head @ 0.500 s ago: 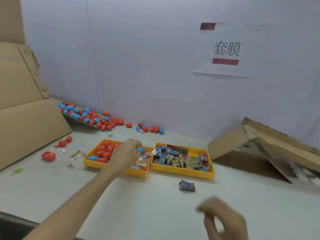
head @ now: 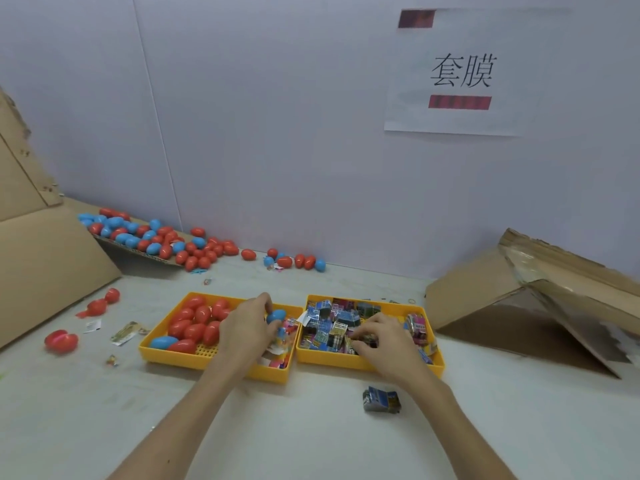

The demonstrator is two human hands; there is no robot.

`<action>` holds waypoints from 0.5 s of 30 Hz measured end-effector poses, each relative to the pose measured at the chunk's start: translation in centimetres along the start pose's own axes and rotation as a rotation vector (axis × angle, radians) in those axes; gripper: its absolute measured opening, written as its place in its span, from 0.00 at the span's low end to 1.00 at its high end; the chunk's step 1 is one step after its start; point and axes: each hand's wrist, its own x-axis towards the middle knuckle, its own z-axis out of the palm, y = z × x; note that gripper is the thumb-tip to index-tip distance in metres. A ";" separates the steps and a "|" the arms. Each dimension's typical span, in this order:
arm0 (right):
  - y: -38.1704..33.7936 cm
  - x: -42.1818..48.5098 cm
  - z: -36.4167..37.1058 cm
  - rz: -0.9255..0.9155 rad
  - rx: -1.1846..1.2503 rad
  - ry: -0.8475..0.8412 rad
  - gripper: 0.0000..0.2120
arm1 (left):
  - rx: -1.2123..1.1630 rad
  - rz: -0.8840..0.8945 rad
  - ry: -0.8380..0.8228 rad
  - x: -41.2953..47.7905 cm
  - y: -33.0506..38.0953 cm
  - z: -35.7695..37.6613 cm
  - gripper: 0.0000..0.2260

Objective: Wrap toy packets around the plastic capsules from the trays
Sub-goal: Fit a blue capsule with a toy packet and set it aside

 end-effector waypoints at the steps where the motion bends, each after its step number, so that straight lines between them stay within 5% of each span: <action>1: 0.2 0.1 0.2 -0.003 0.022 0.017 0.06 | -0.018 0.003 0.007 0.0 0.0 0.1 0.09; 6: 0.8 -0.4 1.2 -0.046 0.046 0.141 0.05 | -0.079 0.038 0.049 -0.7 -0.4 0.3 0.10; 11: 0.8 -1.2 1.2 -0.126 0.026 0.233 0.08 | -0.339 0.157 0.342 -3.2 1.5 -1.1 0.16; 15: 0.9 -3.5 0.3 -0.269 0.256 0.427 0.09 | -0.594 0.376 0.357 -9.2 4.7 -0.6 0.13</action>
